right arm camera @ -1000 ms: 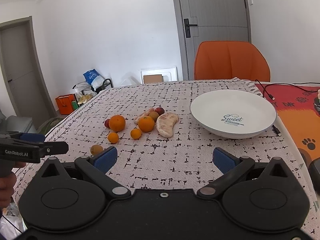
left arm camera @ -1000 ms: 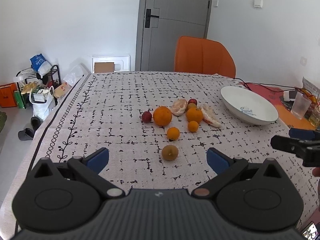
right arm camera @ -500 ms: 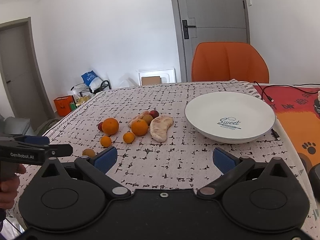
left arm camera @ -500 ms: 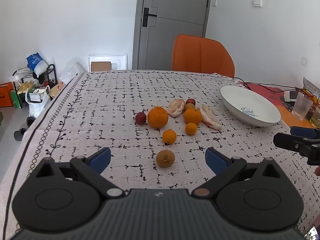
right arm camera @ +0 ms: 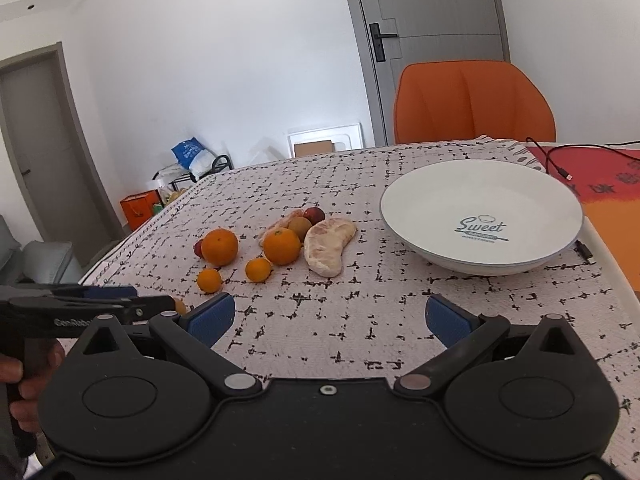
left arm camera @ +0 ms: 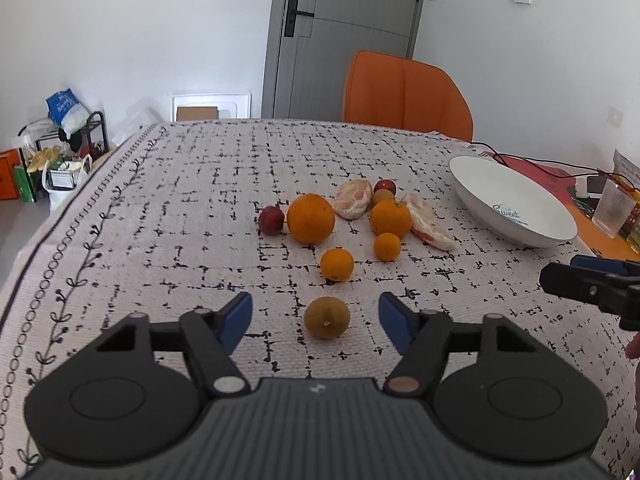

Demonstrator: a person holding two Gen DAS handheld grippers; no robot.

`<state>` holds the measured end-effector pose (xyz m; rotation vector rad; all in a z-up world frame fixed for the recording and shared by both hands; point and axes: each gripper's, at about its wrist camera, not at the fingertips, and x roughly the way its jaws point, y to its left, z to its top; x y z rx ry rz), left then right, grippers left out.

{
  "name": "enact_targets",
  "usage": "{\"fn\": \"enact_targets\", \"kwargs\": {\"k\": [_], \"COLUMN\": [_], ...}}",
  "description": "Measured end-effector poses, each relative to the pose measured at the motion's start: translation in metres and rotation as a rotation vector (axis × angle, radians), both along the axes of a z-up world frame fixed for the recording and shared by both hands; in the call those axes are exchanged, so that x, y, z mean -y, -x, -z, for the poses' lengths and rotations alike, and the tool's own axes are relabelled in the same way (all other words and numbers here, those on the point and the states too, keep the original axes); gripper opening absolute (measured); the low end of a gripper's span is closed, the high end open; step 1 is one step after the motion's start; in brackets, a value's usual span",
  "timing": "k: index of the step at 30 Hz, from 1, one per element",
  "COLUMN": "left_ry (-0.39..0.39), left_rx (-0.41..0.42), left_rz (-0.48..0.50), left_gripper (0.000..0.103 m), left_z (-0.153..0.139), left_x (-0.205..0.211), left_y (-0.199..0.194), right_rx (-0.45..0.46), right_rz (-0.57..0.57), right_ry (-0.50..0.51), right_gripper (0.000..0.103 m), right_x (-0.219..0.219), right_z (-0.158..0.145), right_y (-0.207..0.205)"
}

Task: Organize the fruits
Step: 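Grasp the brown kiwi with the left gripper while the right gripper grasps a small mandarin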

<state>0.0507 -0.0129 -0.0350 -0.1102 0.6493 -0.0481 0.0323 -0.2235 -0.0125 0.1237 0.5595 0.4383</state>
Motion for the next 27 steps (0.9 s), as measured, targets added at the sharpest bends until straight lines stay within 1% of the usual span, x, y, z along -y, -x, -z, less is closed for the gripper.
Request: {"fn": "enact_targets", "kwargs": {"k": [2,4,6,8,10,12,14,17,22,25,27], "left_ry": [0.002,0.000,0.014,0.028,0.034,0.032,0.043,0.047,0.051,0.051,0.053], "left_rx": [-0.004,-0.003,-0.004,-0.016,-0.020,-0.006,0.003,0.022,0.032,0.042,0.047], "left_rz": [0.006,0.010,0.008,0.011,0.020,0.036,0.030,0.020,0.000,-0.008,-0.014], "left_gripper": [0.066,0.062,0.058,0.048,0.027,0.026,0.026,0.026,0.026,0.026,0.026], "left_z": [0.003,0.005,0.008,0.012,0.016,0.016,0.016,0.012,0.010,0.009,0.009], "left_x": [0.001,0.001,0.000,-0.001,-0.002,-0.003,-0.007,-0.013,-0.025,-0.031,-0.035], "left_y": [-0.003,-0.005,-0.008,-0.010,-0.011,-0.011,-0.011,-0.012,-0.018,-0.021,-0.023], "right_rx": [0.000,0.000,-0.001,-0.005,-0.012,-0.016,-0.028,-0.041,-0.059,-0.067,-0.069], "right_rz": [-0.008,-0.018,-0.028,-0.037,-0.048,-0.058,-0.068,-0.085,-0.095,-0.105,-0.115], "right_ry": [-0.009,-0.011,-0.012,-0.017,-0.019,-0.020,-0.016,-0.013,-0.010,-0.008,-0.002], "right_gripper": [0.103,0.103,0.103,0.102,0.101,0.095,0.088,0.080,0.070,0.068,0.064], "right_x": [-0.001,-0.003,-0.006,-0.010,-0.014,-0.019,-0.026,-0.036,-0.048,-0.054,-0.059], "right_z": [0.001,0.001,0.002,0.003,0.005,0.006,0.008,0.010,0.012,0.013,0.013], "right_y": [-0.003,-0.005,-0.008,-0.011,-0.014,-0.019,-0.024,-0.032,-0.041,-0.045,-0.048]}}
